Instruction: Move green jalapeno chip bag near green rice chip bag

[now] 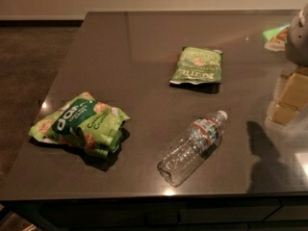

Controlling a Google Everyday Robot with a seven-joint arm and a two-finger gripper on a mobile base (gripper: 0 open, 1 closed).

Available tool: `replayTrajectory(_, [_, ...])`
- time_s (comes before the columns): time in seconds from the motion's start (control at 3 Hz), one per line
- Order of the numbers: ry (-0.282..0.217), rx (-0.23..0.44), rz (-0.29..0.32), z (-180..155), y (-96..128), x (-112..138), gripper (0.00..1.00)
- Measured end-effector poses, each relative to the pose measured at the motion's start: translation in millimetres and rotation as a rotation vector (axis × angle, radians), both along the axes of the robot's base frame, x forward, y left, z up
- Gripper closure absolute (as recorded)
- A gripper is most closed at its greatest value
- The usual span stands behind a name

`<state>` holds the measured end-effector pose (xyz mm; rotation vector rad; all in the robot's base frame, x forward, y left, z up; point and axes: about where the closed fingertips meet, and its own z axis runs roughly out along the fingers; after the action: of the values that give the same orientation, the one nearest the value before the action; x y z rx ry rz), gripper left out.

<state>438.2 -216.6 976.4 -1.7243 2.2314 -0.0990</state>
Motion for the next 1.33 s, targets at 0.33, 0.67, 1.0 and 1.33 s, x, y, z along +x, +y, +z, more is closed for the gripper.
replayTrajectory(0.33, [0.000,0.000,0.000,0,0,0,0.00])
replayTrajectory(0.67, [0.002,0.001,0.018,0,5,4,0.00])
replayTrajectory(1.0, [-0.007,0.046,0.021,-5,21,35,0.00])
replayTrajectory(1.33, [0.003,0.101,-0.015,-17,33,75,0.00])
